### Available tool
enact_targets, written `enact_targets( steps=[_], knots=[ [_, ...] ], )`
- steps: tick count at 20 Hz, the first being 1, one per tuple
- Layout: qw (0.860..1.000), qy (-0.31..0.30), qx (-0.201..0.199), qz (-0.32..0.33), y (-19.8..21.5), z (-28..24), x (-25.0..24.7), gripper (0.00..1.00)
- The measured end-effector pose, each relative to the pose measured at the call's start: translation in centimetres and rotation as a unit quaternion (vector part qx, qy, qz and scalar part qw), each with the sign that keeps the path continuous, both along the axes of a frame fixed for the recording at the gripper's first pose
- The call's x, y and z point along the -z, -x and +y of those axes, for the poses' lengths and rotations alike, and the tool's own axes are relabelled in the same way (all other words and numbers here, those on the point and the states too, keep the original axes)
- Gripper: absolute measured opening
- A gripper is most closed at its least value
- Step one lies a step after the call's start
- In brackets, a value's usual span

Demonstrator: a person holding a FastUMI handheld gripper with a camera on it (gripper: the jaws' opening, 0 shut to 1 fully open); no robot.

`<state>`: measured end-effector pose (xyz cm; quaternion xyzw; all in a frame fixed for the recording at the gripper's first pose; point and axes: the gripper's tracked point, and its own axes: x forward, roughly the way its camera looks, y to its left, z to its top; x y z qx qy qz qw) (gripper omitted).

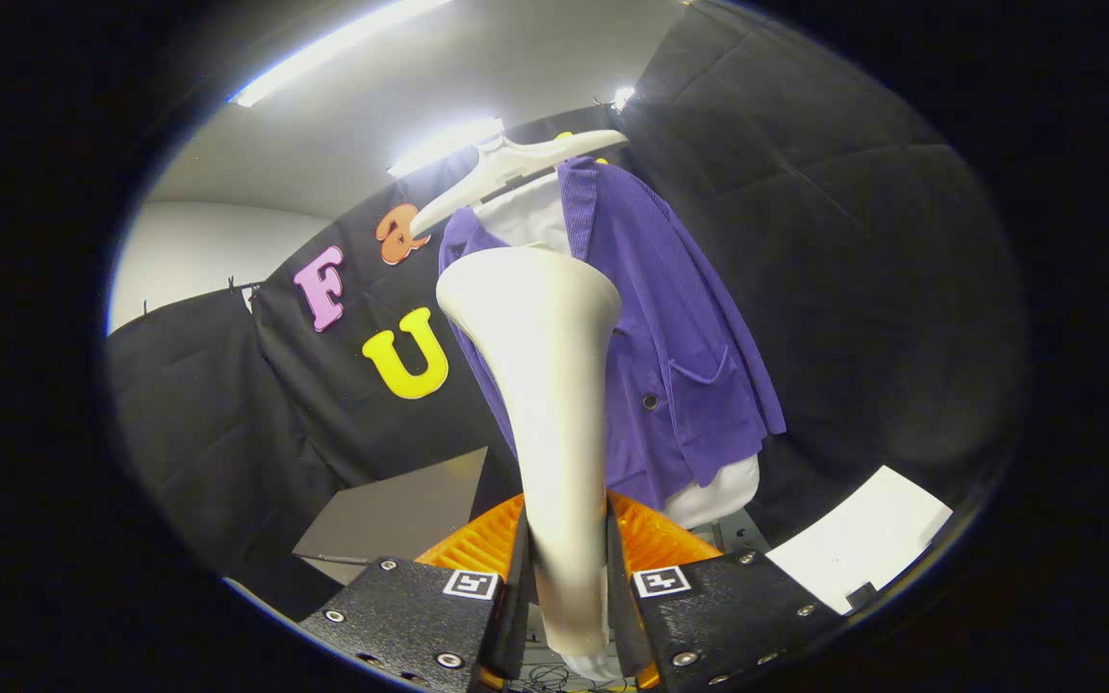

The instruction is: Iron the clothes twice with a garment steamer, once on the left side and once on the right side.

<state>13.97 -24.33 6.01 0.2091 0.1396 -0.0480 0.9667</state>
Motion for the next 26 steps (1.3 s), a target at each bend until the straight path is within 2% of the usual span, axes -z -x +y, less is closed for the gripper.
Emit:
enact_targets(
  steps=[7,13,16,20,26],
  knots=[
    [0.996,-0.003,0.015,-0.083,-4.6,-2.9,-6.7,0.36],
    [0.99,-0.014,0.026,-0.136,-9.6,-5.0,-9.7,0.36],
    [0.986,-0.023,0.051,-0.157,-12.3,-7.2,-10.5,0.36],
    [0.984,-0.02,0.091,-0.15,-15.8,-11.1,-9.7,0.36],
    [0.99,-0.014,0.091,-0.111,-19.3,-13.3,-6.2,0.36]
  ],
)
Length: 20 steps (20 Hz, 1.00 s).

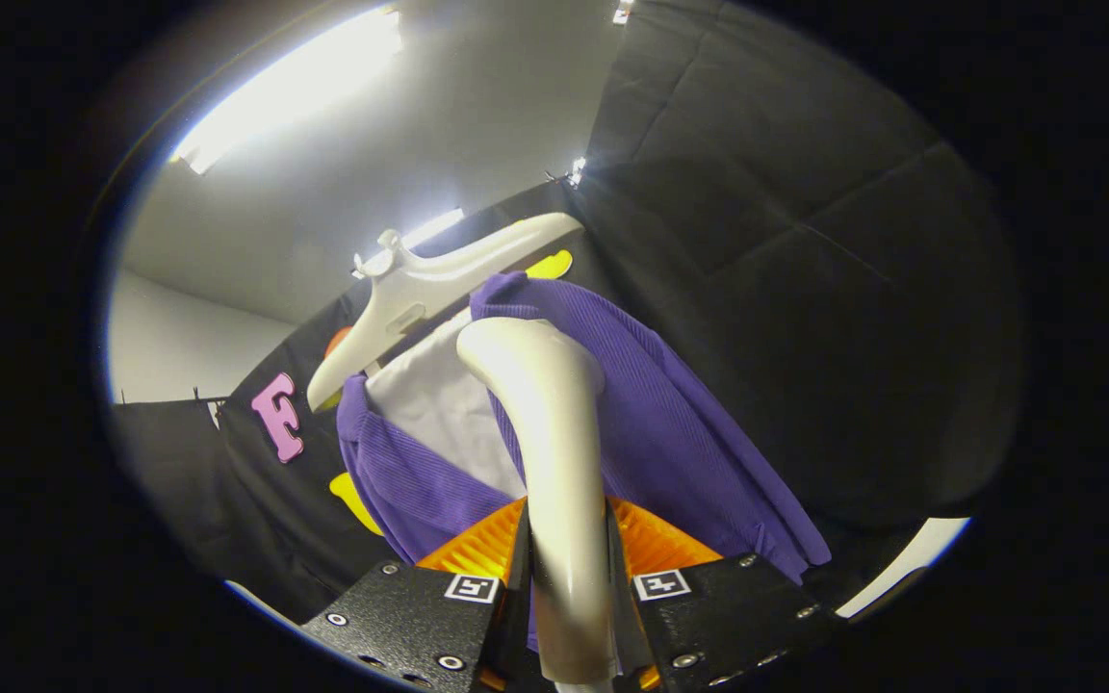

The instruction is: Iron the clothes twice with a garment steamer, once on the left side and once on the right side.

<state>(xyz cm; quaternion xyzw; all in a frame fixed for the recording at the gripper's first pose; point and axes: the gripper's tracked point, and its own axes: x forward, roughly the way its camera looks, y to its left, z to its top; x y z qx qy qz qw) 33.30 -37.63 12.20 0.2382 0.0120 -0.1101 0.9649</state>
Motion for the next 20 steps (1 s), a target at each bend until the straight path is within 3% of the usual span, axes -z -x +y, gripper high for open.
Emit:
enact_targets(
  steps=[7,20],
  knots=[
    [1.0,0.015,-0.011,0.023,1.5,0.0,2.4,0.36],
    [0.994,-0.02,-0.022,0.103,4.1,-0.2,10.9,0.37]
  ],
)
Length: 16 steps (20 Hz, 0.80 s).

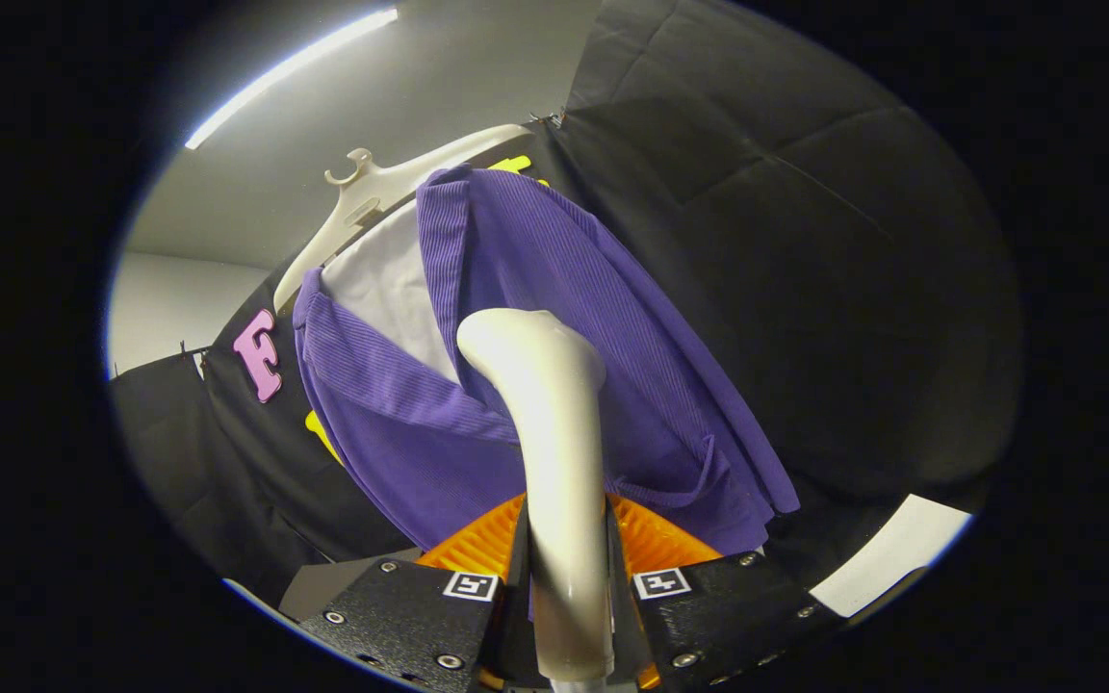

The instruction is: Iron the clothes twice with a garment steamer, once on the left side and once on the right side.

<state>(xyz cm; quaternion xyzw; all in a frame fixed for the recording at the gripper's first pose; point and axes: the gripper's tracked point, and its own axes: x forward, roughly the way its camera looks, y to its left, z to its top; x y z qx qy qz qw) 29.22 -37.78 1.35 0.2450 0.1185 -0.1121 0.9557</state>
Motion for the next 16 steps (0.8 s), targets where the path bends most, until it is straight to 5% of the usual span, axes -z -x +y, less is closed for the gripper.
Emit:
enact_targets(
  steps=[16],
  knots=[
    [0.993,-0.034,0.004,0.112,3.0,-0.2,11.4,0.37]
  ],
)
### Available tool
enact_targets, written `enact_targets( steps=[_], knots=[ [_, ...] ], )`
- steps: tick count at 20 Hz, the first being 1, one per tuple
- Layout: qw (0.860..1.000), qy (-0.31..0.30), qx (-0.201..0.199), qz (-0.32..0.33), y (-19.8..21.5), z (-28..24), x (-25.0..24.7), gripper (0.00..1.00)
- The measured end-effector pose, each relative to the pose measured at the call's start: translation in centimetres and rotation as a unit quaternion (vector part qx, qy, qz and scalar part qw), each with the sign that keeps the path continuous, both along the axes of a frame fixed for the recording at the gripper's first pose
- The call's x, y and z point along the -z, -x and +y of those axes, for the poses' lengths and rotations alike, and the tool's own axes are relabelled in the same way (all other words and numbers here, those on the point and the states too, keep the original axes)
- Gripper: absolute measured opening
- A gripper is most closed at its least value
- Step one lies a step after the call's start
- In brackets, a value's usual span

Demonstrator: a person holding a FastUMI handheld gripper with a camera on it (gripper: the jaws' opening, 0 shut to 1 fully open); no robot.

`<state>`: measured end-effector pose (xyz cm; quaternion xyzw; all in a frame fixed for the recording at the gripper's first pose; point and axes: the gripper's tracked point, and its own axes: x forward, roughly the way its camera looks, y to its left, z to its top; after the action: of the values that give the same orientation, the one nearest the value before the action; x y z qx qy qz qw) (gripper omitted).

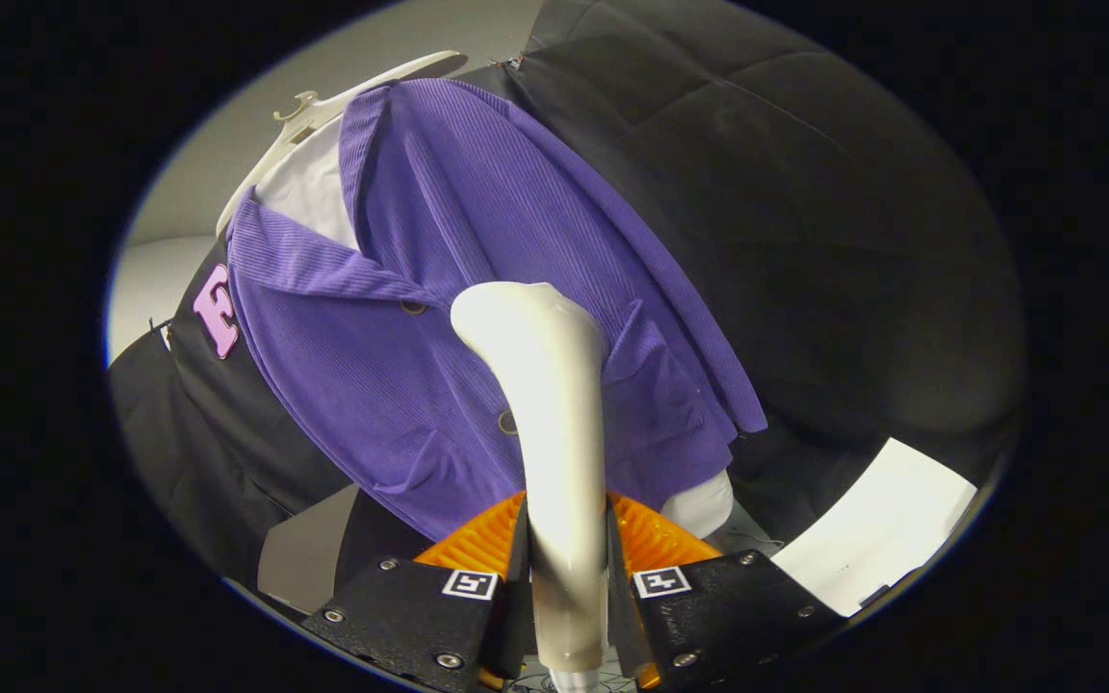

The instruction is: Iron the clothes twice with a garment steamer, once on the left side and once on the right side.

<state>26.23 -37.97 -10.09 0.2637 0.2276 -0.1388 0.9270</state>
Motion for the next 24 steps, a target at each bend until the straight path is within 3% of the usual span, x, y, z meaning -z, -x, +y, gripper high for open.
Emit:
enact_targets(
  steps=[16,19,24],
  knots=[
    [1.0,0.0,0.013,0.021,3.3,1.9,3.5,0.37],
    [0.998,-0.027,0.02,0.059,6.4,3.2,7.4,0.37],
    [0.992,-0.042,0.027,0.119,7.1,3.9,13.4,0.37]
  ],
)
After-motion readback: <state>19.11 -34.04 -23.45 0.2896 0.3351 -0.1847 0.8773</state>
